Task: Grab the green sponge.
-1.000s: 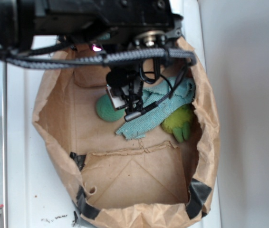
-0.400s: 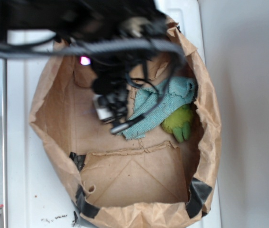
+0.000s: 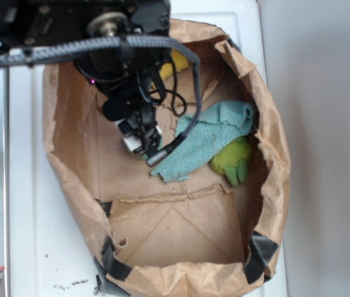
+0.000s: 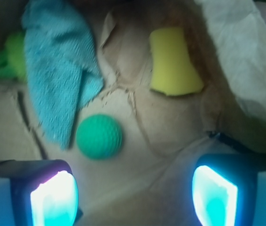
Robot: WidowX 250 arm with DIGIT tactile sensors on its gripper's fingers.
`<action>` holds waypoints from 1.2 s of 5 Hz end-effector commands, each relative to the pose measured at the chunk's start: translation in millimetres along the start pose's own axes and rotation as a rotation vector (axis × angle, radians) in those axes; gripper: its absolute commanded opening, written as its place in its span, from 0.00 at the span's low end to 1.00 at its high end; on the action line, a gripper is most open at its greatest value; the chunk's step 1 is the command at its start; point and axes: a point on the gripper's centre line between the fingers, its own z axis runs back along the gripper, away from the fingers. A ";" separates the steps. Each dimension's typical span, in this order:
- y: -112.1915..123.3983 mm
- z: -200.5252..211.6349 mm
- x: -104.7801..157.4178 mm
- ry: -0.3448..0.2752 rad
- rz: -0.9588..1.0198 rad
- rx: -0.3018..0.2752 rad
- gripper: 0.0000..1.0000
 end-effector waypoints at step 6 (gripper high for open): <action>8.3 -54.3 40.1 -0.171 0.182 0.194 1.00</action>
